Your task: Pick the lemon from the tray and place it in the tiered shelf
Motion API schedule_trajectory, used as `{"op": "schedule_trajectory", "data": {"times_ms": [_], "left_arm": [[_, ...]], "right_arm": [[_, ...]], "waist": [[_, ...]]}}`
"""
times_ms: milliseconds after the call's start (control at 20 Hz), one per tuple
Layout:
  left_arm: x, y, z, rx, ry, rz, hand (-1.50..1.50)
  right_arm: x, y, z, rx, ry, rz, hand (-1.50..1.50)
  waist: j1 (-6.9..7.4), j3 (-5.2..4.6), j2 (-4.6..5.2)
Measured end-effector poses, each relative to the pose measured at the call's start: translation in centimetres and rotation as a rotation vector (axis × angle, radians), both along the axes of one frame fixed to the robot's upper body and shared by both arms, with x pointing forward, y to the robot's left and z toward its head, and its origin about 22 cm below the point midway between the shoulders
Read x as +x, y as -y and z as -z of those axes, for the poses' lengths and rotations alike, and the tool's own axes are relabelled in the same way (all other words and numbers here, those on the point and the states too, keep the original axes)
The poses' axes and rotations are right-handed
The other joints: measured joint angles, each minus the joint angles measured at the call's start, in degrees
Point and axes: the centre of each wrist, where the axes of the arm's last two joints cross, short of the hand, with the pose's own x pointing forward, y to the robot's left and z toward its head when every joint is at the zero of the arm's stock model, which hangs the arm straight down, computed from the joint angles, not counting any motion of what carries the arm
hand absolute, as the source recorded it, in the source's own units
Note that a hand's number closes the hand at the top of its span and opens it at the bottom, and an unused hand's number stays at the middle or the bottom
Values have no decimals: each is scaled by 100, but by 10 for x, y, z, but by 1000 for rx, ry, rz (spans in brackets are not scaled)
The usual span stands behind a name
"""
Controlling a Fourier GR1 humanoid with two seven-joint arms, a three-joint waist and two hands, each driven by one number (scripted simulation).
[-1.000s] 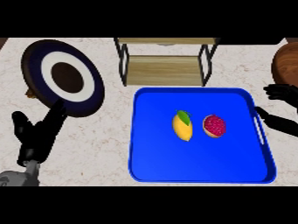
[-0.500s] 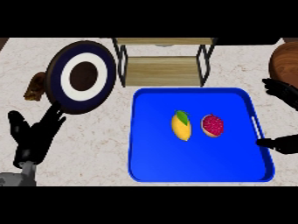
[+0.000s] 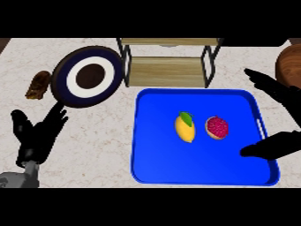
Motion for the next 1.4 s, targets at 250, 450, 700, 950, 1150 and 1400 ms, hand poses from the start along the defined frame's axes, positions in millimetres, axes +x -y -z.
{"op": "schedule_trajectory", "data": {"times_ms": [250, 450, 700, 950, 1150, 1400], "left_arm": [[2, 5, 1, 7, 5, 9, 0], [4, 1, 1, 0, -3, 5, 0], [3, 2, 2, -1, -1, 4, 0], [1, 5, 3, 1, 5, 1, 0], [0, 0, 5, 6, 6, -2, 0], [0, 4, 8, 6, 9, -4, 0]], "right_arm": [[8, -48, -8, -86, -25, 81, -150], [13, -79, -5, -155, -66, 115, -150], [21, -107, 12, -228, -129, 106, -150], [24, -126, 23, -290, -161, 94, -150], [21, -134, 35, -328, -169, 111, -150], [19, -141, 46, -370, -160, 131, -150]], "waist": [[44, 4, 6], [36, 13, 3], [29, 20, 5], [6, 25, -1], [-18, 27, -5], [-28, 40, -13]]}}
